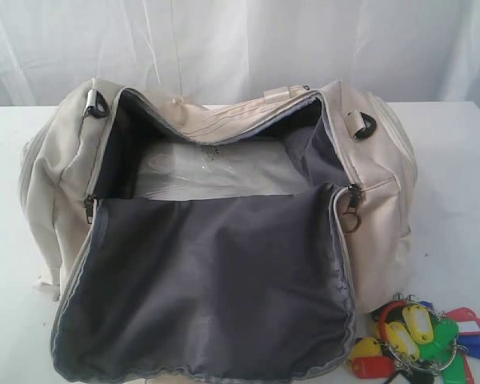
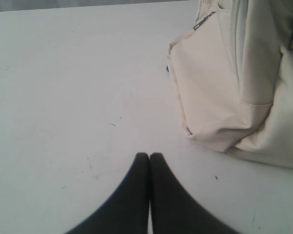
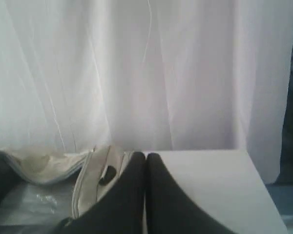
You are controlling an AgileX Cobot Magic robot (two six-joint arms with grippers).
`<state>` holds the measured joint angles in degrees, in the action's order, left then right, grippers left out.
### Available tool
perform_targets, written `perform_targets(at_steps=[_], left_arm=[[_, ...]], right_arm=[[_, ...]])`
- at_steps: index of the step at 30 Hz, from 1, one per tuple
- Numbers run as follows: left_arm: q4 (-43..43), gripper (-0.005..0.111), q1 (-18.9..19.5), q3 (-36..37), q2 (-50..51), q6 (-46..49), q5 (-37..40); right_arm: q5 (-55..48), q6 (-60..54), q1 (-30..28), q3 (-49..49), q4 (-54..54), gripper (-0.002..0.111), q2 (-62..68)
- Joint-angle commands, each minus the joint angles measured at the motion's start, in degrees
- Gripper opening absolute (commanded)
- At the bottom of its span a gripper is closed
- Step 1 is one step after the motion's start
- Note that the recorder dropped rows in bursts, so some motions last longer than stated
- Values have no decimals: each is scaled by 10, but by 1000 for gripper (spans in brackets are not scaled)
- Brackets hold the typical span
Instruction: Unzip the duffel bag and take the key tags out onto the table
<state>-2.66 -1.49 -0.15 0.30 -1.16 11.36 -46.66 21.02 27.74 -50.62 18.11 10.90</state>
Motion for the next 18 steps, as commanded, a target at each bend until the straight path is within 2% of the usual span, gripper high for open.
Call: perform_targets(at_steps=[1,2,4,7,10,15,16,18], left_arm=[[-3,0,-4,1,-3,-1,2],[-3,0,-4,1,-3,-1,2],[-3,0,-4,1,-3,-1,2],[-3,0,-4,1,-3,-1,2],[-3,0,-4,1,-3,-1,2],[-3,0,-4,1,-3,-1,2],[-3,0,-4,1,-3,-1,2],[-3,0,-4,1,-3,-1,2]], right_arm=[[123,-1,-9,74,-6,0,-40],[203,-15,-19,115,-15,0,-45],[298,-56,-29,186,-55,0,-55],[387,-129,-38,293,-168,0,-60],[391,-131,-38,416,-171,0,-80],[385,-133,-40,506,-171,0,-109],[324,-133,-45,506,-171,0,-109],[265,-133,-60,506,-171,0,-109]])
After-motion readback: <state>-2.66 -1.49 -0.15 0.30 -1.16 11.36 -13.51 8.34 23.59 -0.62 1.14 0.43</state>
